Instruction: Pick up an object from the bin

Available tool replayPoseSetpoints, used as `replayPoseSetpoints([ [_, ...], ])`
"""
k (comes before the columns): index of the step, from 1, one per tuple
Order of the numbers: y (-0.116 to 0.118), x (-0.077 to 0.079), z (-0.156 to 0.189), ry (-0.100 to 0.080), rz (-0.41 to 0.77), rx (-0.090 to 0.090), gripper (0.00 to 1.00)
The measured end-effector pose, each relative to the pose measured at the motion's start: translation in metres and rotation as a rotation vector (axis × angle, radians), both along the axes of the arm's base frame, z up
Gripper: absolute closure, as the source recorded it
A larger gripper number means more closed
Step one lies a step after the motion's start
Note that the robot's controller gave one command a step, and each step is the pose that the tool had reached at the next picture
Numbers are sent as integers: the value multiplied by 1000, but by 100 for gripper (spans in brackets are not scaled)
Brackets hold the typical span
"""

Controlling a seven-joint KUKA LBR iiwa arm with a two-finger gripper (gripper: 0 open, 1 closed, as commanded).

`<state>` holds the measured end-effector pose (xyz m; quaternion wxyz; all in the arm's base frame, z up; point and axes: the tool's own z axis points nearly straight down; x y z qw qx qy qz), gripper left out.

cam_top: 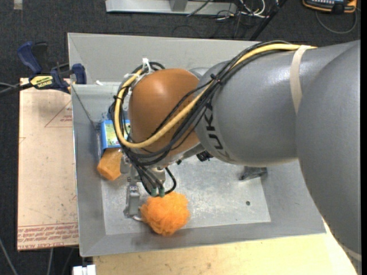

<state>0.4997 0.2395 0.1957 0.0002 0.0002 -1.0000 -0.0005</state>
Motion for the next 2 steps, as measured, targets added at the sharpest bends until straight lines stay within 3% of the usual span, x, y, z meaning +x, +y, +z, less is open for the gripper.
replayPoseSetpoints([
  [1,-30,3,-54,-2,39,2,0],
  [2,-53,9,-109,0,418,2,100],
])
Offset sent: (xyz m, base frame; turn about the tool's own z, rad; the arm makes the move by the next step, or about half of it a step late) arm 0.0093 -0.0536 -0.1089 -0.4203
